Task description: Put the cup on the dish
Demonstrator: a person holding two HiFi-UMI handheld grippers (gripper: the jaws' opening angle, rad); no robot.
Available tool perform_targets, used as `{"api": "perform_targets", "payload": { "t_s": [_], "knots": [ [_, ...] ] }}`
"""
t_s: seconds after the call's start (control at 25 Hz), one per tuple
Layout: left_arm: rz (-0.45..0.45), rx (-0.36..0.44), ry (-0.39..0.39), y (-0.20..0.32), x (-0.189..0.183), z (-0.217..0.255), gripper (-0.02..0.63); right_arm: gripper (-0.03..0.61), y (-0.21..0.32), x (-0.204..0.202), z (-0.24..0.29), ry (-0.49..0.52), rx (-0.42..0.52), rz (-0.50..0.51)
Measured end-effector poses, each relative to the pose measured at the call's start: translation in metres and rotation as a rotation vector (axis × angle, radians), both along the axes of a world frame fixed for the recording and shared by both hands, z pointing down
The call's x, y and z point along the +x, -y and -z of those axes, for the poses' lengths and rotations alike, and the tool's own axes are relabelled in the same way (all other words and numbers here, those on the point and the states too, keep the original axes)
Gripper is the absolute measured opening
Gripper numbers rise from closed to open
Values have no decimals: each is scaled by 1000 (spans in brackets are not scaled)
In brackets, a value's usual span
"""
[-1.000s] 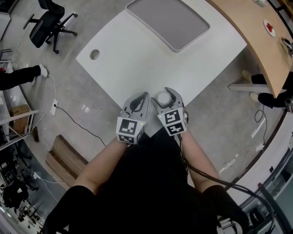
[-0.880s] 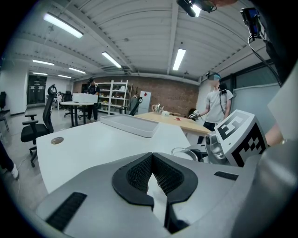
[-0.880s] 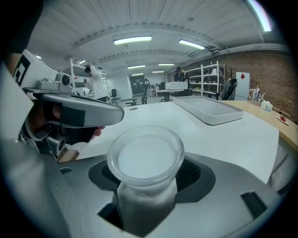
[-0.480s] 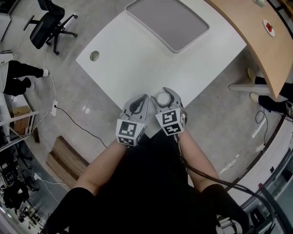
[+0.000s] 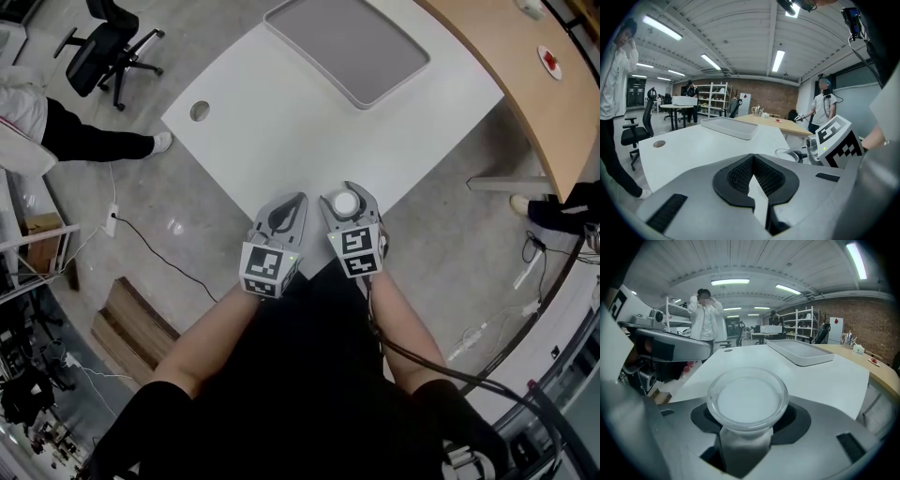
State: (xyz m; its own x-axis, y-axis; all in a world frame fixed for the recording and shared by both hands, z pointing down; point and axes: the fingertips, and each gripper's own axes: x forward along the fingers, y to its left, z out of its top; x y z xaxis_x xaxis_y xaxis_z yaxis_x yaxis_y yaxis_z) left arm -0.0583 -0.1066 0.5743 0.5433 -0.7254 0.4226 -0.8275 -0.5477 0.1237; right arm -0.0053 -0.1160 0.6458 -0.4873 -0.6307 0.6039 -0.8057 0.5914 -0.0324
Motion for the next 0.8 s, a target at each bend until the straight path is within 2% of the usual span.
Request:
{"api": "perform_targets", "payload": {
  "t_s": [0.32,0.8],
  "knots": [
    [-26,26,-17,-8,5,17,8,249,-10,8,32,-16,31,-31],
    [-38,86,-72,-20,5,72,8,249,-37,2,107,-30,62,-29]
  ]
}}
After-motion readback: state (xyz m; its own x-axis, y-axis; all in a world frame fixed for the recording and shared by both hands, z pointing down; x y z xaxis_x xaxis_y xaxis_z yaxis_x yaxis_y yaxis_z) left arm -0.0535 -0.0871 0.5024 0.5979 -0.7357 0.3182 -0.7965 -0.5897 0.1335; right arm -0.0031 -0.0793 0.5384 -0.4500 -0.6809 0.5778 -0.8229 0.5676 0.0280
